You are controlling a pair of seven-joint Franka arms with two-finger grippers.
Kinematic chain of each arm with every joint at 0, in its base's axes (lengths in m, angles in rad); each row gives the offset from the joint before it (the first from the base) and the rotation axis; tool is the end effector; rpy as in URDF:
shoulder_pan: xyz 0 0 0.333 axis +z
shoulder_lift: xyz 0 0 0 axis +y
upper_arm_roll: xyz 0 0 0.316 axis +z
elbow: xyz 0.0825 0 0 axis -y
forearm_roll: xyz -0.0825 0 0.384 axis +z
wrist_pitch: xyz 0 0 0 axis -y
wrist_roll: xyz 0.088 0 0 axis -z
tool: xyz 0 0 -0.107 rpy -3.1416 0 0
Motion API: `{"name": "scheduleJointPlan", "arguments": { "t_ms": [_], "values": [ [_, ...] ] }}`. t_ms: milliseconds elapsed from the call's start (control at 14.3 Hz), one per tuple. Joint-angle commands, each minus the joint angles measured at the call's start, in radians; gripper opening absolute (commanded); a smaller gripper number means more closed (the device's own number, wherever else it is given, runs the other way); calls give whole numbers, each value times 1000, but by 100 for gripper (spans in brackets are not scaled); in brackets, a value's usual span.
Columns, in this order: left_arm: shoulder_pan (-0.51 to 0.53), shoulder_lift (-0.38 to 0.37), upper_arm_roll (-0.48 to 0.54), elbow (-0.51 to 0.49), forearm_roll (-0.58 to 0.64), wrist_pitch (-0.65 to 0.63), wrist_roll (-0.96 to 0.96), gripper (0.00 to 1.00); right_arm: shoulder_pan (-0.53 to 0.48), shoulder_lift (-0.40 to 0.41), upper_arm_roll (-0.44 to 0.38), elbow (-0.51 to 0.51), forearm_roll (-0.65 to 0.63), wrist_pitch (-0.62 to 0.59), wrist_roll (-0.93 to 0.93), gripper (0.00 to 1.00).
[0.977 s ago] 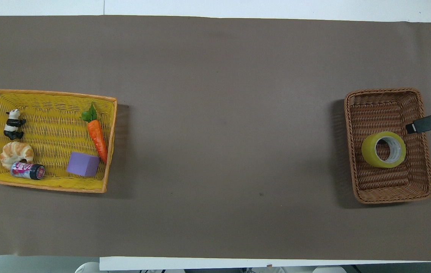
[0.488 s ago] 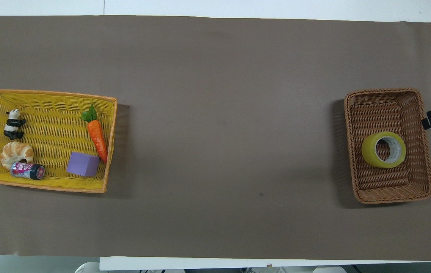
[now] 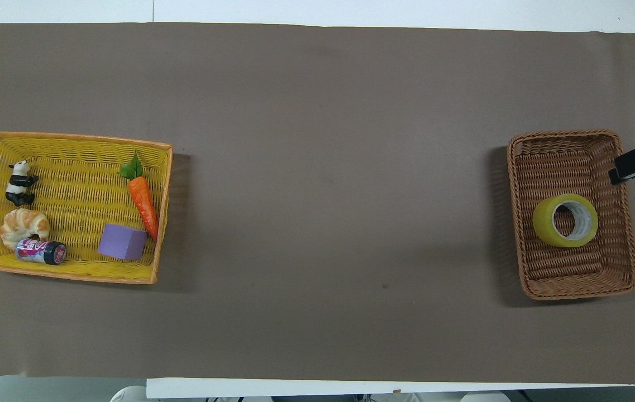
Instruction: Move tape to another basket
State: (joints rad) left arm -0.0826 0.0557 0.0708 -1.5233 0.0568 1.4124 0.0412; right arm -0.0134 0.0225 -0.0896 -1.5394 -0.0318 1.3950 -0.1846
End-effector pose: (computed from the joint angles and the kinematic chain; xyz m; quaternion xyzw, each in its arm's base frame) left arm 0.5537 -0.0009 0.6034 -0.9958 0.0242 0.0835 0.0291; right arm 0.5386 -0.0590 0.6130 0.9956 0.0391 -0.0848 0.0047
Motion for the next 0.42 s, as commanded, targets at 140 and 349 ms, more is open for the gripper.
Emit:
{"name": "scheduleJointPlan", "arguments": {
  "t_ms": [140,349],
  "values": [
    [4,-25,-3,-24,15,-7,-3,100,38,-7,-45,4,-20,-11,11,100],
    [4,-25,-5,-24,15,-7,-3,100,39,-9,-48,2,-20,-11,13,100]
  ]
}}
